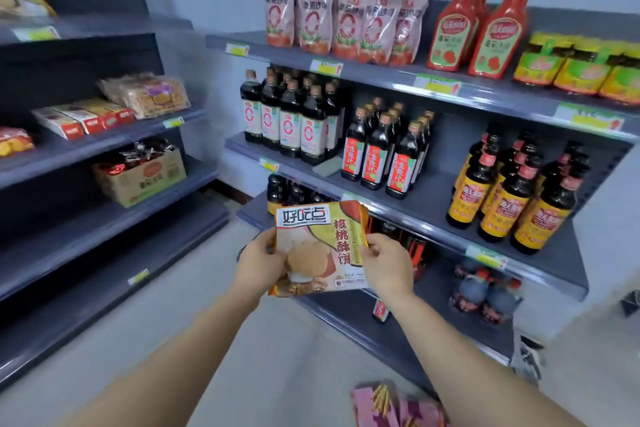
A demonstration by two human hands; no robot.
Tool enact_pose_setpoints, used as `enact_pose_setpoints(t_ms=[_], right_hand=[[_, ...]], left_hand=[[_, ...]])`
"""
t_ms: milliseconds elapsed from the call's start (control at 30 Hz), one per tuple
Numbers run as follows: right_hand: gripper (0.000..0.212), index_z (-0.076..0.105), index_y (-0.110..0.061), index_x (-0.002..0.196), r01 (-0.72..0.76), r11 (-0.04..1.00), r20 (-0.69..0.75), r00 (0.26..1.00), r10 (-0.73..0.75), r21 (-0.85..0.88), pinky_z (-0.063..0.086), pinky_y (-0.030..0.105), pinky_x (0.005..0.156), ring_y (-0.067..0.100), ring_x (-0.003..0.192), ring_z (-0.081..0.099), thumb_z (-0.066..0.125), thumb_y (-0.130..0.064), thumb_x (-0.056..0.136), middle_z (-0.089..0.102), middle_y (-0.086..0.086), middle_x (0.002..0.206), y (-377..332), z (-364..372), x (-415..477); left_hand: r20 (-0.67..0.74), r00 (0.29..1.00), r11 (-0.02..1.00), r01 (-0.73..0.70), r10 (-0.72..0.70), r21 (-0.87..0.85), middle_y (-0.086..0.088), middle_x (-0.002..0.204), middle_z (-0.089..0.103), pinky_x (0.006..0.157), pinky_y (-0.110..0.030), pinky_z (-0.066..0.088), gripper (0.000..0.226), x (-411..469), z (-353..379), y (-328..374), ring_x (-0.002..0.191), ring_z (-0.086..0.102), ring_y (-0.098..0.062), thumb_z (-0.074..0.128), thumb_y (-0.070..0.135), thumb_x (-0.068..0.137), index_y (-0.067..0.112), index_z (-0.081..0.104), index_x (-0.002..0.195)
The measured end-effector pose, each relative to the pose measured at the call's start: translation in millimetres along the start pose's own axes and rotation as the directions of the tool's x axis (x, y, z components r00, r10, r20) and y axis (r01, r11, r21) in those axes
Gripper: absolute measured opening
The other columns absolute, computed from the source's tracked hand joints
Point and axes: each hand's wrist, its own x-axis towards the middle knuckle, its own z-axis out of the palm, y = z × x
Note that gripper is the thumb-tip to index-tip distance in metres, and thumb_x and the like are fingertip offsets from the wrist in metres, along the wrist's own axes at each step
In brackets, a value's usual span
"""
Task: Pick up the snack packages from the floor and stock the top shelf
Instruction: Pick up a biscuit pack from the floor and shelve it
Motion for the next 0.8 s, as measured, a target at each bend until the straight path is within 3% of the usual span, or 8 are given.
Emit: enact_pose_setpoints(t_ms=[67, 167, 567, 667, 800], right_hand=[[0.017, 0.067, -0.019, 0.091, 0.027, 1.000, 0.022, 0.999, -0.027, -0.010, 0.048, 0.033, 0.062, 0.026, 0.075, 0.062, 0.051, -0.015, 0.092, 0.070, 0.003, 0.081, -30.9, 17.0, 14.0], [0.018, 0.069, -0.020, 0.093, 0.071, 0.997, 0.038, 0.997, -0.070, -0.021, 0.040, 0.029, 0.058, 0.020, 0.071, 0.058, 0.051, -0.016, 0.093, 0.068, -0.001, 0.079, -71.9, 45.5, 35.0], [0.018, 0.068, -0.022, 0.095, 0.235, 0.971, 0.168, 0.956, -0.240, 0.047, 0.046, 0.030, 0.063, 0.020, 0.079, 0.062, 0.051, -0.018, 0.092, 0.070, -0.001, 0.086, -202.7, 132.7, 127.2], [0.017, 0.068, -0.020, 0.092, 0.294, 0.951, 0.172, 0.936, -0.306, 0.094, 0.052, 0.035, 0.073, 0.021, 0.083, 0.063, 0.051, -0.016, 0.091, 0.070, -0.001, 0.088, -232.1, 148.0, 157.4], [0.016, 0.068, -0.014, 0.091, 0.357, 0.922, 0.197, 0.903, -0.381, 0.147, 0.053, 0.037, 0.073, 0.024, 0.082, 0.065, 0.052, -0.016, 0.091, 0.071, 0.003, 0.087, -272.7, 166.3, 197.7]], left_hand=[[-0.039, 0.999, 1.000, 0.000, 0.001, 0.031, 0.010, 0.106, 0.070, 0.073, -0.027, 0.055, 0.037, 16.5, -30.2, 6.0, 0.093, 0.065, -0.012, 0.051, 0.013, 0.089, 0.034, 0.063, 0.117], [-0.086, 0.996, 0.996, -0.009, 0.017, 0.085, 0.013, 0.107, 0.070, 0.087, -0.040, 0.055, 0.039, 39.8, -75.8, 13.5, 0.096, 0.066, -0.012, 0.048, 0.021, 0.086, 0.038, 0.062, 0.117], [-0.281, 0.957, 0.995, -0.040, 0.065, 0.093, 0.018, 0.095, 0.069, 0.080, -0.031, 0.054, 0.038, 125.8, -200.2, 44.8, 0.094, 0.065, -0.009, 0.047, 0.008, 0.088, 0.037, 0.066, 0.103], [-0.343, 0.935, 0.994, -0.055, 0.085, 0.096, 0.015, 0.098, 0.069, 0.083, -0.032, 0.054, 0.039, 151.7, -220.5, 57.9, 0.097, 0.064, -0.012, 0.046, 0.006, 0.089, 0.032, 0.067, 0.111], [-0.430, 0.899, 0.994, -0.057, 0.089, 0.088, 0.010, 0.110, 0.069, 0.089, -0.039, 0.055, 0.043, 184.4, -245.4, 75.0, 0.103, 0.064, -0.015, 0.046, 0.007, 0.088, 0.029, 0.064, 0.121]])
